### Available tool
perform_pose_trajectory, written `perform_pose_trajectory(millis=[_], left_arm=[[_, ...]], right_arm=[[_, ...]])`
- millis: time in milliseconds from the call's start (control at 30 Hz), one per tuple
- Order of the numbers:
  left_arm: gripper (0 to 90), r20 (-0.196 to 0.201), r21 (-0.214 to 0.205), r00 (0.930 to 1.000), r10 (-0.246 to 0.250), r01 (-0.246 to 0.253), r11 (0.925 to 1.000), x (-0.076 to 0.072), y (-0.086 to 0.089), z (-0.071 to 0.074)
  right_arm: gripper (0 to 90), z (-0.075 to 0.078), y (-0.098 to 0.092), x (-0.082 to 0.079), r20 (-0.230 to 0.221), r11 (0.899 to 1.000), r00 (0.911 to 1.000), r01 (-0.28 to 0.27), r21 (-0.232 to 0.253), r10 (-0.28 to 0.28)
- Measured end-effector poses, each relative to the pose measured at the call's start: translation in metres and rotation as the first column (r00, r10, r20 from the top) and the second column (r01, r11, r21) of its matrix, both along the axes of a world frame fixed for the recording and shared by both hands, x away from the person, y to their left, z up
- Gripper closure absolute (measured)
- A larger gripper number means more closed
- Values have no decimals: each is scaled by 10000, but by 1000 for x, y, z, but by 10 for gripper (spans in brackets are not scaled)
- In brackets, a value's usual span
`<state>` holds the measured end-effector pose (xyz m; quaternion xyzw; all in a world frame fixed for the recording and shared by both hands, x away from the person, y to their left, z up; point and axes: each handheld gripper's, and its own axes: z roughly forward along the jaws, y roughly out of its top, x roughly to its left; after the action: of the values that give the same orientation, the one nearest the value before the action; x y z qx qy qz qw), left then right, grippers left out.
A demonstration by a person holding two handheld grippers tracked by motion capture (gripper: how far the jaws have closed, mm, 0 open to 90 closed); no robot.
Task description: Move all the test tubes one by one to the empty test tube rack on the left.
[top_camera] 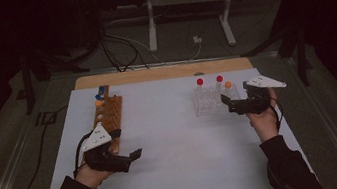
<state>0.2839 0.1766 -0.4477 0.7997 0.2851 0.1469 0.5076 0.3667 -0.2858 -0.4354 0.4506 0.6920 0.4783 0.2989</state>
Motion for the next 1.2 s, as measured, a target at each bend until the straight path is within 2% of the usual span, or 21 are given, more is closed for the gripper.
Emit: perform_pose_trajectory(millis=[300, 367, 433, 667, 767, 867, 967, 1067, 1200], left_arm=[[15, -136, 137, 9995, -298, 300, 9995, -3, -8, -5], [15, -166, 147, 9992, -354, 357, 9993, -3, -9, -6], [15, -197, 98, 9992, -361, 363, 9993, -3, -9, -7], [15, -224, 84, 9992, -324, 325, 9994, -3, -9, -7], [15, -265, 25, 9991, -331, 332, 9994, -3, -8, -8], [15, -268, 7, 9991, -332, 332, 9994, -3, -9, -7], [15, -244, 21, 9991, -356, 357, 9994, -4, -9, -7], [15, -263, -31, 9991, -324, 323, 9995, -3, -9, -7], [15, -273, -27, 9991, -339, 338, 9994, -3, -7, -7]], right_arm=[[0, -15, -9, 15, -739, 9981, 9954, 610, 0, -608], [49, -17, -9, 17, -832, 9979, 9945, 642, -30, -642], [52, -19, -9, 19, -961, 9975, 9929, 702, -26, -701], [227, -26, -10, 27, -1312, 9957, 9870, 923, -116, -930], [310, -28, -8, 29, -1333, 9941, 9856, 989, -436, -1039], [399, -28, -6, 32, -1380, 9931, 9842, 1039, -551, -1107], [450, -28, -3, 36, -1433, 9939, 9840, 1006, -452, -1061], [507, -28, 0, 40, -1601, 9928, 9800, 1133, -390, -1181], [577, -30, 3, 45, -1698, 9912, 9771, 1205, -546, -1281]])
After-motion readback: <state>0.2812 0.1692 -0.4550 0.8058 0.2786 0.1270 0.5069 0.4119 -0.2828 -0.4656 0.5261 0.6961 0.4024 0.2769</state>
